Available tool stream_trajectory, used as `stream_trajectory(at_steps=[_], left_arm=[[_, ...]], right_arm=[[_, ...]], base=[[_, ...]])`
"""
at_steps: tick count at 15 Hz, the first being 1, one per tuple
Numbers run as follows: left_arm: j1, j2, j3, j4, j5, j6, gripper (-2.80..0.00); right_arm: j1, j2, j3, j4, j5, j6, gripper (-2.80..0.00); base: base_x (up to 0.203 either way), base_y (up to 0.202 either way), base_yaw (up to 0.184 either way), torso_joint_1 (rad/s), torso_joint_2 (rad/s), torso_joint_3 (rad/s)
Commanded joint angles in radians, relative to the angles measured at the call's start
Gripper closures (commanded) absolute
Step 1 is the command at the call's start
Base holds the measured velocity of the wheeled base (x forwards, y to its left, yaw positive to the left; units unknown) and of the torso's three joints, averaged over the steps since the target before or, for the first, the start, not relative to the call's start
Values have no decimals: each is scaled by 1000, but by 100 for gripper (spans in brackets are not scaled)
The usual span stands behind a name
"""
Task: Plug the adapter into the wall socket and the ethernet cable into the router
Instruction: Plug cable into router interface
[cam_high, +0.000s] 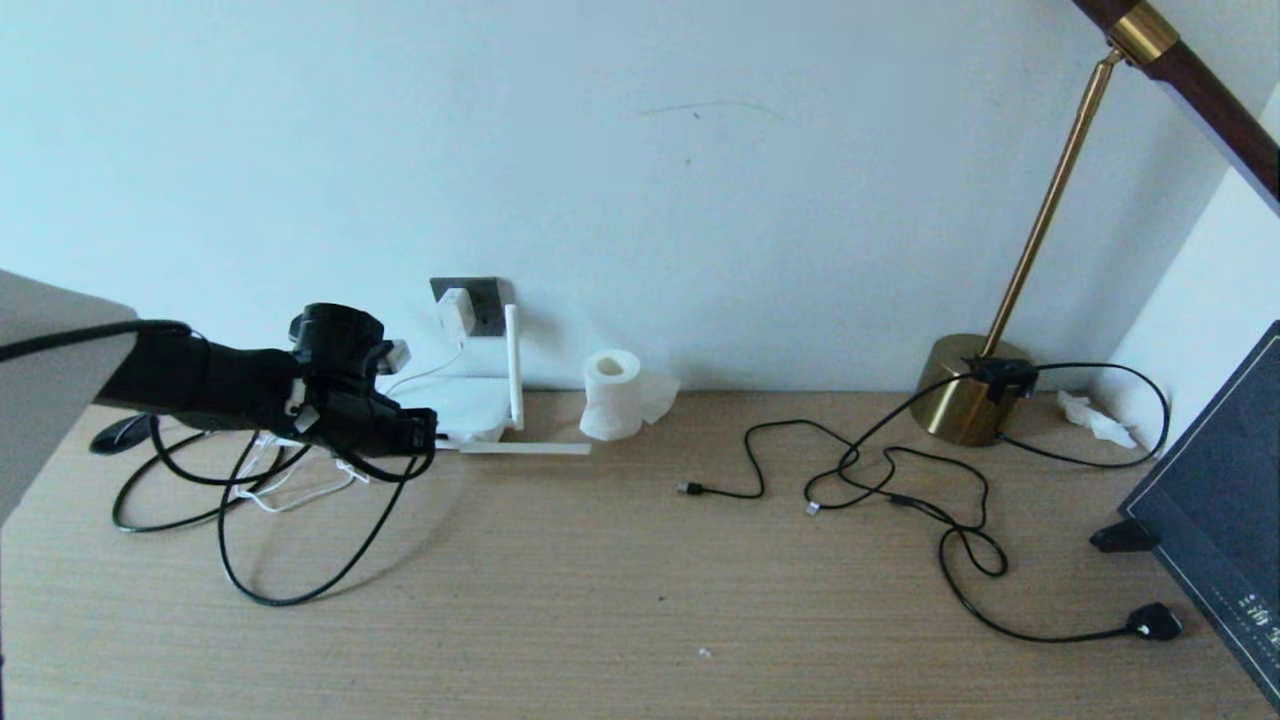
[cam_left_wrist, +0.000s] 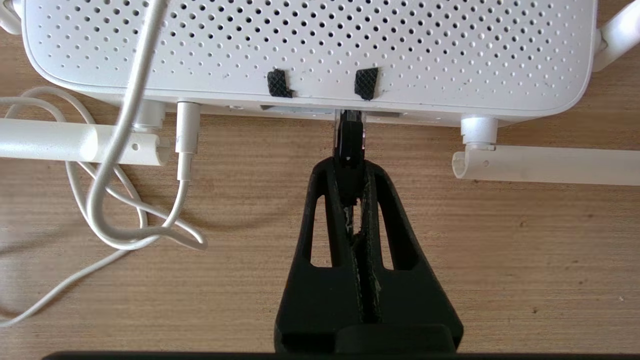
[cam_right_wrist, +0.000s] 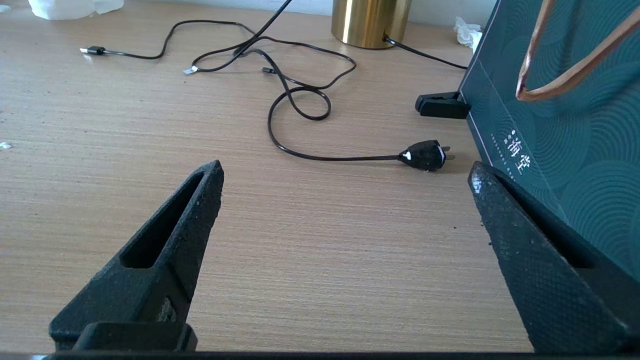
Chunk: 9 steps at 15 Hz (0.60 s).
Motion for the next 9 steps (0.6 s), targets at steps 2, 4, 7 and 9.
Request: stream_trajectory(at_steps=[2,4,7,9], left_arm=[[0,0,-1,20,0,0,0],[0,0,-5,29,0,0,0],[0,1,-13,46,3,1,0],[0,7,-40,77,3,1,0]], right_arm=[[0,2,0,0,0,-1,-280],[0,2,0,1,0,-1,-280],[0,2,0,0,0,-1,-280],[0,2,0,1,0,0,-280]], base=[[0,0,0,0,0,0],[0,0,0,0,0,0],[0,0,0,0,0,0],[0,0,0,0,0,0]])
